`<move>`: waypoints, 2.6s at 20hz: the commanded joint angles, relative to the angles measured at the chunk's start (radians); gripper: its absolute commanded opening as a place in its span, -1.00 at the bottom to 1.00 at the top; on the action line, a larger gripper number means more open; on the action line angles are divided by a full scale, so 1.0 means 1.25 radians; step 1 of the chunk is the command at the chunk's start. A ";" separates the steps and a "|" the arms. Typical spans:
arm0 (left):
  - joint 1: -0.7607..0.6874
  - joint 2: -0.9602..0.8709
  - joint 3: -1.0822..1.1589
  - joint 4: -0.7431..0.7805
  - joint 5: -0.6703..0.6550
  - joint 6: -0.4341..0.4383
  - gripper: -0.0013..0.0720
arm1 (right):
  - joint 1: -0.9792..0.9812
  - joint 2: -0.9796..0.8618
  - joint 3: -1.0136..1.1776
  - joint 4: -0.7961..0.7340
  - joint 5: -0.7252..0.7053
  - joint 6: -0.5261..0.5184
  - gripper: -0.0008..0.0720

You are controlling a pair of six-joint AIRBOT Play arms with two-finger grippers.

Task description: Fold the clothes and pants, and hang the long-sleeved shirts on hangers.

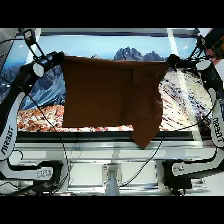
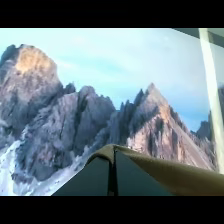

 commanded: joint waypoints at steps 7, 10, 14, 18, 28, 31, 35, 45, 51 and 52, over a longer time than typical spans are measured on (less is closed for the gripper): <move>0.031 -0.108 0.000 0.009 -0.347 -0.032 -0.93 | 0.005 -0.049 -0.013 -0.085 0.213 -0.013 -0.95; 0.032 -0.146 0.000 0.008 -0.365 -0.032 -0.93 | 0.005 -0.072 -0.059 -0.083 0.218 -0.012 -0.95; 0.032 -0.156 0.001 -0.001 -0.356 -0.032 -0.15 | 0.005 -0.081 -0.088 -0.084 0.219 -0.013 -0.50; 0.032 -0.120 0.002 -0.015 -0.353 -0.031 0.97 | 0.004 -0.074 -0.042 -0.087 0.273 -0.040 0.14; 0.109 0.267 -0.033 0.134 -0.575 0.152 -0.92 | -0.224 0.181 -0.019 -0.306 0.632 -0.065 -0.47; 0.124 0.401 -0.150 0.133 -0.562 0.152 -0.92 | -0.336 0.349 -0.227 -0.232 0.589 -0.120 -0.46; 0.124 0.542 -0.354 0.113 -0.561 0.152 -0.92 | -0.379 0.528 -0.582 -0.027 0.505 -0.211 -0.46; 0.123 0.606 -0.444 0.094 -0.512 0.148 -0.92 | -0.379 0.408 -0.834 0.130 0.410 -0.179 0.23; 0.122 0.606 -0.444 0.067 -0.503 0.148 -0.92 | -0.378 0.254 -0.831 0.186 0.399 -0.217 0.23; 0.122 0.606 -0.444 0.067 -0.504 0.148 -0.92 | -0.378 0.248 -0.831 0.197 0.390 -0.228 0.22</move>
